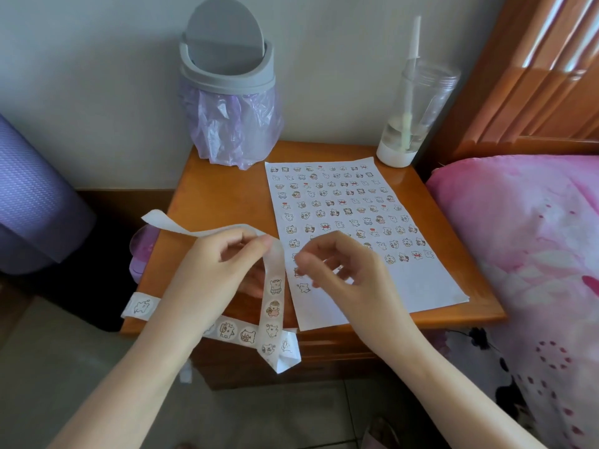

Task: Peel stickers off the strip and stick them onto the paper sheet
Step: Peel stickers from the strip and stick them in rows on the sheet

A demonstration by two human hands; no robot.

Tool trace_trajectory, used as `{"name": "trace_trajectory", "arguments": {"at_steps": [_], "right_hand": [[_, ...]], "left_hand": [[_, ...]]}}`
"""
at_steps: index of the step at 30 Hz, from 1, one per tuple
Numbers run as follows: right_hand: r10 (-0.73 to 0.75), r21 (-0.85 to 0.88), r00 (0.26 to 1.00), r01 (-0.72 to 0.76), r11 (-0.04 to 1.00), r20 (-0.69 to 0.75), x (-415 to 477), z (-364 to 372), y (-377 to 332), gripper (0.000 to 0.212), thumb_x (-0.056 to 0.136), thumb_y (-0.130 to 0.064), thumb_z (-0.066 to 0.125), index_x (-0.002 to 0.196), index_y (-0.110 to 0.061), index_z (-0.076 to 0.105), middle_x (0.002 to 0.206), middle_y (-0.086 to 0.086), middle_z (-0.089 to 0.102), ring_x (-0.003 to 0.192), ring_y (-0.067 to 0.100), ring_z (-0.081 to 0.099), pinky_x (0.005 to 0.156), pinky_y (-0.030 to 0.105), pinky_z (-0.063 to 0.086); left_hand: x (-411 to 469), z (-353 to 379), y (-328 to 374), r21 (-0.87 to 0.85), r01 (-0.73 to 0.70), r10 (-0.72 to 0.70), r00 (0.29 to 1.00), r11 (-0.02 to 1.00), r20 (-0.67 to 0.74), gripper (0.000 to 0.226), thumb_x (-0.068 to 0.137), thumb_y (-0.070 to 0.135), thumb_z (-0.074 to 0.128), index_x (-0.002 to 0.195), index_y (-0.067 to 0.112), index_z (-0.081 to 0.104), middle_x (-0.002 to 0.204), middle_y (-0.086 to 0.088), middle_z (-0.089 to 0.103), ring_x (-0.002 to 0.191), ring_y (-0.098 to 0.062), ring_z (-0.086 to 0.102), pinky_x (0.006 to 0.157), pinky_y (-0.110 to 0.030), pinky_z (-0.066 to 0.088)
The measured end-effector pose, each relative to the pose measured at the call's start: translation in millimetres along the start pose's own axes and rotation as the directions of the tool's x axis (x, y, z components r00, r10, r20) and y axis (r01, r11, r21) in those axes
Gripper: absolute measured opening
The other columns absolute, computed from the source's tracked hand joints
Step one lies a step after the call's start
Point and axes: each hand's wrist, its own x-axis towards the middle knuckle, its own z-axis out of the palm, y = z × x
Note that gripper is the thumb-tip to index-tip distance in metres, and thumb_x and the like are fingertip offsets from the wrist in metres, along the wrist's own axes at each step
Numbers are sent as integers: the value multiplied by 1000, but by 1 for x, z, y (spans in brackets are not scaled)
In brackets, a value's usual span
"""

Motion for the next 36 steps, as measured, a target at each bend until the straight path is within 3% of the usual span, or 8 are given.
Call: {"name": "trace_trajectory", "arguments": {"at_steps": [2, 6, 8, 13, 17, 22, 36], "right_hand": [[-3, 45, 998, 0, 999, 68, -6, 5, -5, 14, 80, -38, 66, 90, -29, 62, 84, -16, 68, 81, 4, 64, 70, 20, 53], [14, 141, 999, -21, 990, 51, -9, 11, -6, 10, 82, -21, 70, 91, -22, 66, 82, -9, 72, 78, 9, 68, 74, 33, 57], [20, 201, 999, -29, 979, 47, -8, 11, -6, 10, 82, -17, 70, 91, -20, 67, 83, -6, 72, 77, 12, 69, 76, 37, 57], [-5, 181, 1000, 3, 984, 9, -9, 11, -7, 13, 83, -15, 68, 89, -26, 69, 81, -11, 71, 71, 7, 65, 71, 32, 57], [-43, 149, 999, 47, 988, -28, -9, 10, -6, 17, 84, -16, 67, 93, -30, 69, 79, -10, 71, 71, 8, 65, 68, 25, 56], [-85, 74, 995, 88, 993, -43, -9, 10, -5, 25, 84, -17, 67, 87, -42, 64, 81, -18, 69, 75, 4, 64, 66, 18, 53], [-108, 27, 993, 109, 994, -45, -8, 7, -5, 20, 84, -17, 67, 88, -36, 64, 80, -22, 66, 76, 0, 64, 68, 14, 52]], "left_hand": [[-1, 1, 1, -30, -24, 23, 999, 999, -31, 16, 90, 27, 55, 86, 20, 68, 74, 2, 72, 68, -11, 71, 58, -22, 59], [-3, 2, 3, -39, -55, 51, 995, 998, -86, 15, 90, 28, 54, 84, 22, 67, 76, 7, 71, 67, 0, 68, 51, -8, 50], [-3, 3, 5, -66, -40, 35, 997, 997, -71, 18, 90, 29, 53, 86, 18, 67, 74, 3, 72, 66, -6, 70, 53, -14, 55], [-3, 0, 8, -161, 69, -64, 997, 985, 32, 39, 87, 44, 50, 86, 10, 70, 73, -7, 73, 66, -20, 72, 64, -32, 61], [-4, 0, 6, -94, 34, -25, 995, 995, 99, 25, 87, 32, 57, 87, 10, 70, 76, -5, 74, 72, -18, 73, 71, -36, 61], [-3, 1, 3, -56, -7, 12, 995, 998, 95, 18, 87, 25, 58, 85, 12, 71, 75, -1, 74, 72, -16, 73, 70, -34, 61], [-2, 5, 0, -70, -23, 28, 997, 997, 72, 18, 86, 28, 58, 84, 18, 73, 76, 4, 74, 75, -10, 72, 67, -23, 59]]}}
